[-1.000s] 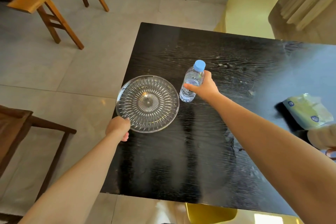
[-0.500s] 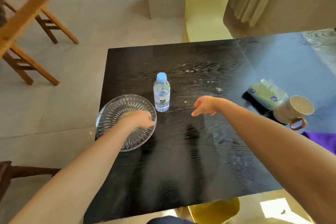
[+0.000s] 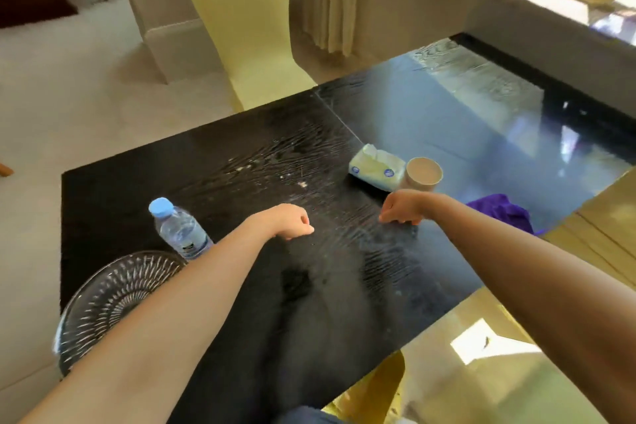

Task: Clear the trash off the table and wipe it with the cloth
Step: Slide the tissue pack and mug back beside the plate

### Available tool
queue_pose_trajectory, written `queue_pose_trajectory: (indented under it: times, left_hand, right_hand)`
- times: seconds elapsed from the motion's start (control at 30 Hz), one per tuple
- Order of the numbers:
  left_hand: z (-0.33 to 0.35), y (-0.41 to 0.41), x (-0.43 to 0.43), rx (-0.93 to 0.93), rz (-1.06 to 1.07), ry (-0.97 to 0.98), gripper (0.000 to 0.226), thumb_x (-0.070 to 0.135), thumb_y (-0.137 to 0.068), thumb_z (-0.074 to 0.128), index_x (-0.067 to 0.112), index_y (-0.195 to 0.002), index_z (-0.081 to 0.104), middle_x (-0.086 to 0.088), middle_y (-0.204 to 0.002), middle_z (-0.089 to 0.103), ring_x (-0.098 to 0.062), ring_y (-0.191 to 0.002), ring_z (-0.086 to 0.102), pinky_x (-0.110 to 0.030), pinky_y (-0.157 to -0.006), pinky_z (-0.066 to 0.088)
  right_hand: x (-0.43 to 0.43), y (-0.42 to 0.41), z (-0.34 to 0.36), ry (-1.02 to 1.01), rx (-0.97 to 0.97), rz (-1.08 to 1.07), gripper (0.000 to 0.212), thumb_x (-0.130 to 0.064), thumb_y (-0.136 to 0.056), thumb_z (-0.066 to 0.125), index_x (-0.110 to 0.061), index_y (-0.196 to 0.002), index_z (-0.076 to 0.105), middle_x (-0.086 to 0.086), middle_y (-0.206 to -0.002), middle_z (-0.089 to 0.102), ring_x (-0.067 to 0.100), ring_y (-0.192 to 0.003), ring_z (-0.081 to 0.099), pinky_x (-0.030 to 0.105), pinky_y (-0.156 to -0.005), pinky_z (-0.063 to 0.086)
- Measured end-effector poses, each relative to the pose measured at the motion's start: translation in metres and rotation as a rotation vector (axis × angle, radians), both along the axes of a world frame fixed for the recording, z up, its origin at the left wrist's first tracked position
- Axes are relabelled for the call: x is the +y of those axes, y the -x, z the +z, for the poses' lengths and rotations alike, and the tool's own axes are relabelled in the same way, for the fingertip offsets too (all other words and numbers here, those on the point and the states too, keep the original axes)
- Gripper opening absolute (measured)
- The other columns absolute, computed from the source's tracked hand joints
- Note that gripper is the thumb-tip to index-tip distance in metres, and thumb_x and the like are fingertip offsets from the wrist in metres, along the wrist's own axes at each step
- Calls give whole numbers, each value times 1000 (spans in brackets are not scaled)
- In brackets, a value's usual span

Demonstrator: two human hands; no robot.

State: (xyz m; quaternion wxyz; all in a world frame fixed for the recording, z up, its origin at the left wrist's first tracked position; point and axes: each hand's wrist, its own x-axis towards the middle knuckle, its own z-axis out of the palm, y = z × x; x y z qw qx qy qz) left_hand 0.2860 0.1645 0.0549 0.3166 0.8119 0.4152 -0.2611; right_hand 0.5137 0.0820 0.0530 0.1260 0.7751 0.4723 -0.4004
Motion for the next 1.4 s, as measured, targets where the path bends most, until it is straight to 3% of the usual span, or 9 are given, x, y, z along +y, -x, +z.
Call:
queue_pose_trajectory:
  times: [0.13,0.27,0.4,0.5,0.6,0.83,0.97,1.07,1.4]
  left_hand:
    - [1,-62,-1,32,-41,0,38,35,-96,44,15,-126,55,-9,-119,63,-20,-98,63,-32,-77,47]
    - [1,-122,0,55,-108,0,38,35,-96,43,15,-126,55,-9,-118,64,-23,-103,64,-32,-74,48]
    - [-6,-173,11,100,-178,-90,38,33,-95,43,9,-119,60,-10,-105,66,-22,-85,57,-25,-57,41]
    - [-24,-204,25,88,-186,-173,40,32,-93,46,9,-124,57,-11,-127,60,-25,-108,55,-32,-84,44]
    - [-42,-225,37,63,-140,-212,48,28,-93,48,15,-139,43,-8,-143,47,-28,-130,44,-36,-103,38]
    - [-90,-242,60,25,-82,-248,63,13,-87,51,21,-145,30,-8,-150,35,-32,-134,39,-45,-104,39]
    - [-114,-239,64,-14,-55,-191,62,6,-83,51,25,-140,35,-7,-142,44,-33,-124,47,-44,-97,44]
    - [-122,-239,62,-55,-62,-235,57,0,-83,49,20,-135,41,-4,-139,43,-33,-118,50,-43,-89,47]
    - [-137,-240,61,-158,1,-309,40,7,-83,57,21,-121,53,-1,-135,37,-27,-116,49,-40,-84,45]
  right_hand:
    - [-13,-47,-7,2,6,-57,31,-32,-92,53,-5,-106,59,15,-94,57,26,-82,55,36,-72,54]
    - [-19,-90,-13,-15,-23,-83,29,-30,-90,54,-11,-112,55,7,-79,54,23,-73,54,28,-52,49]
    - [-20,-124,-24,-37,-19,-182,27,-35,-88,58,-8,-86,55,20,-98,67,28,-75,61,36,-72,57]
    - [-22,-141,-38,-61,-43,-198,55,-54,-89,48,-7,-63,57,14,-76,68,26,-62,62,29,-62,51]
    - [-23,-146,-52,-153,-44,-186,55,-53,-92,42,-12,-56,50,3,-58,53,24,-63,54,27,-51,38]
    - [-13,-144,-81,-267,107,-196,41,-32,-94,38,-7,-95,70,12,-95,68,29,-92,62,37,-87,51]
    - [-9,-148,-85,-309,238,-351,37,-18,-92,38,1,-83,68,5,-59,58,19,-60,55,27,-64,47]
    - [-11,-149,-91,-315,364,-560,28,-17,-94,39,-5,-77,57,3,-64,56,14,-51,54,21,-47,42]
    - [-19,-144,-103,-455,402,-716,26,-19,-95,37,-9,-78,54,-1,-69,56,9,-54,54,17,-50,46]
